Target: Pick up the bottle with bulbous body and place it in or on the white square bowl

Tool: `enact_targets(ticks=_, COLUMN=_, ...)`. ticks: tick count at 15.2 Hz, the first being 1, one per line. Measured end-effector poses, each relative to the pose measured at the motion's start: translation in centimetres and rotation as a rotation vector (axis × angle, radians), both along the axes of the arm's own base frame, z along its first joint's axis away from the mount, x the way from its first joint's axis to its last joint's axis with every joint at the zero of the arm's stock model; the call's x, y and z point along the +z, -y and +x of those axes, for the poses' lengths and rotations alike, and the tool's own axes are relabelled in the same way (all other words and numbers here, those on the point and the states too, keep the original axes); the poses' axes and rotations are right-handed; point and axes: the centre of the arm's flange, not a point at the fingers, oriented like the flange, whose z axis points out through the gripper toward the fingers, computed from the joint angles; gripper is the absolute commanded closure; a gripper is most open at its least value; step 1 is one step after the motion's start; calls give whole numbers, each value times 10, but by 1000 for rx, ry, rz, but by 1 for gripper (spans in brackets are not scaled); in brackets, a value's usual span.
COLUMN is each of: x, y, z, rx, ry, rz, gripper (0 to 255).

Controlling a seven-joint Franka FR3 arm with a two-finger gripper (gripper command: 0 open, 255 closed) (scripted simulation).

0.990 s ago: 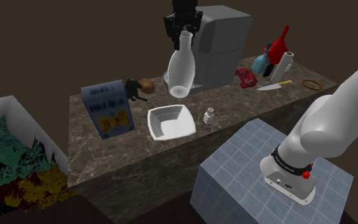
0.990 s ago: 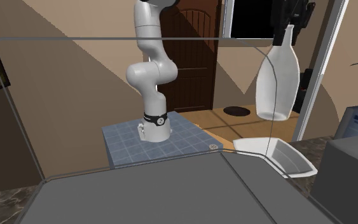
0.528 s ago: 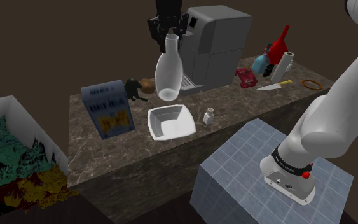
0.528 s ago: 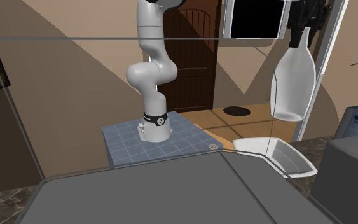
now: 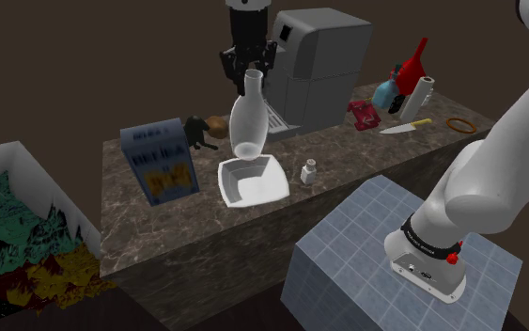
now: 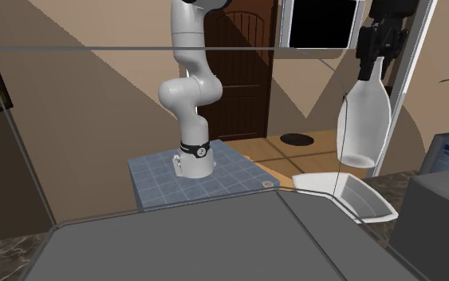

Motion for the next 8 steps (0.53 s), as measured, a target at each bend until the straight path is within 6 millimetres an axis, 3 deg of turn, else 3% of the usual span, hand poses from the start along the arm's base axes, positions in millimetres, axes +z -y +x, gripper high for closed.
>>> enact_targets(ticks=8, x=-42, y=-1, z=-1, rx=0, ry=0, rz=0, gripper=255)
